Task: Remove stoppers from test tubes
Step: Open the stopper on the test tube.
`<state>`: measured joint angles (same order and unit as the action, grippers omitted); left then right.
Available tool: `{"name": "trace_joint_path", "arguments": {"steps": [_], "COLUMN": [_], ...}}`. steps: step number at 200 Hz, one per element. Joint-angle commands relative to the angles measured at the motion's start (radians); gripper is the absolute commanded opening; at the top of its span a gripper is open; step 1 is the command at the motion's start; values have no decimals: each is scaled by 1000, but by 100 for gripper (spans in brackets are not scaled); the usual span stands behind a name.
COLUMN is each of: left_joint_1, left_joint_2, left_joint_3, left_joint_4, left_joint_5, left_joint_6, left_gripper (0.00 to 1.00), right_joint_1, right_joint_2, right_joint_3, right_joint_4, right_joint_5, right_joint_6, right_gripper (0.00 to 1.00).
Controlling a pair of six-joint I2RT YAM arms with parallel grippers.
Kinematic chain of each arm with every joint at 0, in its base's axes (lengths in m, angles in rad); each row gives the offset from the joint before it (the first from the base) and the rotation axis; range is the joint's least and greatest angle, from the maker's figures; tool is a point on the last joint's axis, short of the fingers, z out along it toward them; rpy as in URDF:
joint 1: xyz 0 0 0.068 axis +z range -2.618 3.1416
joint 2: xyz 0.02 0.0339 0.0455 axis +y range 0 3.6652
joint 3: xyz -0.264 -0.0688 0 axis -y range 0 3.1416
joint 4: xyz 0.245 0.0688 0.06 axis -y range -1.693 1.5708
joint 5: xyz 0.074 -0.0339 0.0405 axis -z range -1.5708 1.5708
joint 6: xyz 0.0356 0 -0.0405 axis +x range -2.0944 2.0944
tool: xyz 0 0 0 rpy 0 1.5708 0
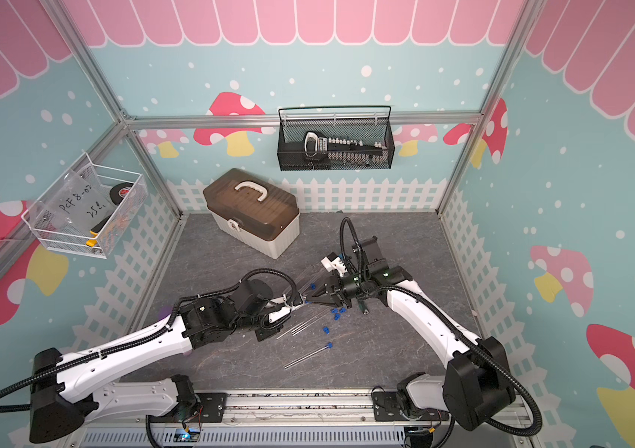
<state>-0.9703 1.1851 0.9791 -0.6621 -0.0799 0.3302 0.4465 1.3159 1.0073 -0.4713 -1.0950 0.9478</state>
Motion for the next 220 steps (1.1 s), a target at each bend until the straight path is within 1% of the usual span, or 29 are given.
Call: {"name": "trace_joint_path", "arguments": {"steps": [1, 16, 30, 40, 55, 78, 114, 122, 131, 141, 155, 170, 188, 199, 207, 220], "left_joint_1": [-6, -7, -6, -6, -6, -1, 5, 7, 10, 13, 23, 28, 29, 29, 31, 37], "left_joint_2": [-13, -15, -15, -15, -19, -24, -31, -31, -32, -33, -36, -38, -39, -37, -36, -36], "left_joint_3": [-17, -19, -19, -17, -19, -32, -48, -50, -49, -51, -51, -50, -55, -61, -62, -57], "left_joint_4": [-23, -30, -42, -49, -56, -58, -60, -62, -66, -70, -74, -82, -84, -85, -84, -85], "left_joint_5": [10, 30, 40, 44, 43, 33, 47, 47, 51, 50, 50, 50, 44, 31, 20, 12], "left_joint_6": [29, 30, 24, 23, 25, 30, 24, 21, 22, 29, 35, 38, 42, 47, 50, 53], "left_gripper": [0, 0, 0, 0, 0, 0, 0, 0, 0, 0, 0, 0, 0, 0, 0, 0], "right_joint_1": [9, -3, -21, -31, -56, -95, -106, -106, -107, -108, -112, -160, -206, -211, -210, -209], "right_joint_2": [-10, -19, -27, -28, -41, -60, -72, -69, -51, -37, -52, -72, -95, -104, -108, -99], "right_joint_3": [-8, -1, 36, 53, 49, 32, 19, 29, 53, 68, 57, 39, 20, 27, 48, 82], "right_joint_4": [2, -39, -154, -211, -234, -247, -255, -301, -396, -467, -487, -498, -462, -436, -455, -526], "right_joint_5": [-7, 12, 74, 85, 91, 57, 14, 29, 45, 30, 26, 45, 39, 6, 12, 68], "right_joint_6": [-28, -66, -155, -208, -221, -235, -254, -300, -389, -456, -481, -479, -458, -452, -473, -535], "right_gripper": [0, 0, 0, 0, 0, 0, 0, 0, 0, 0, 0, 0, 0, 0, 0, 0]}}
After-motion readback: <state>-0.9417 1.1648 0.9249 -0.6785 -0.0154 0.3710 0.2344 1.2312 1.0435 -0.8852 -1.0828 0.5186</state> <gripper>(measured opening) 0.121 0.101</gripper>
